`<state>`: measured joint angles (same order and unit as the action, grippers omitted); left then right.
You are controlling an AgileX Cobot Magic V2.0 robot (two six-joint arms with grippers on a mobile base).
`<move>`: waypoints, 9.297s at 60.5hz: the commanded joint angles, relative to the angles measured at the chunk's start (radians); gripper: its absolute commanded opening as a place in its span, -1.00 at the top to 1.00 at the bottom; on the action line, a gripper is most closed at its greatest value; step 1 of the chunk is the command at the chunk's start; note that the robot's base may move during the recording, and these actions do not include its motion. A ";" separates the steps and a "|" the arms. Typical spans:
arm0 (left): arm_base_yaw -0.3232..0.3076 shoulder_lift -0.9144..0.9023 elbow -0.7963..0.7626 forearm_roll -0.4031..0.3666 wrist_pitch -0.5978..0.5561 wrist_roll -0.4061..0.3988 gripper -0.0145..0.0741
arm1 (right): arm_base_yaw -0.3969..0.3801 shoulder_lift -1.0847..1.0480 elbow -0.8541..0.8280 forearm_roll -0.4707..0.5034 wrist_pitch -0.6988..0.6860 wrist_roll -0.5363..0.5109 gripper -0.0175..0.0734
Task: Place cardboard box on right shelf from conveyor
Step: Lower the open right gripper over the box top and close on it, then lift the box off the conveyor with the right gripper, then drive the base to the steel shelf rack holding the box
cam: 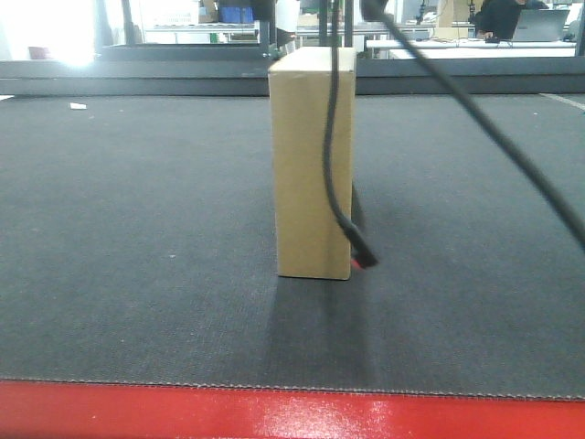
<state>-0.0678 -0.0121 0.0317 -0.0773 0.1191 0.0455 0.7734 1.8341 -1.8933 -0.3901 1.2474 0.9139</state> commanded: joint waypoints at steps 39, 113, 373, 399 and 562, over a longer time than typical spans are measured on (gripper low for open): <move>-0.005 -0.015 0.008 -0.006 -0.086 0.000 0.94 | -0.038 0.041 -0.024 -0.024 -0.094 0.064 -0.75; -0.005 -0.015 0.008 -0.006 -0.086 0.000 0.94 | -0.298 -0.420 0.326 0.117 -0.188 -0.438 0.10; -0.004 -0.015 0.008 -0.006 -0.086 0.000 0.94 | -0.408 -1.512 1.040 0.189 -0.376 -0.611 0.10; 0.040 -0.015 0.008 -0.006 -0.086 0.000 0.94 | -0.408 -1.512 1.040 0.189 -0.376 -0.611 0.10; 0.044 -0.015 0.008 -0.006 -0.086 0.000 0.94 | -0.408 -1.517 1.041 0.189 -0.377 -0.611 0.10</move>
<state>-0.0254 -0.0121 0.0317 -0.0773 0.1191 0.0455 0.3695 0.3017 -0.8259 -0.1785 0.9701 0.3125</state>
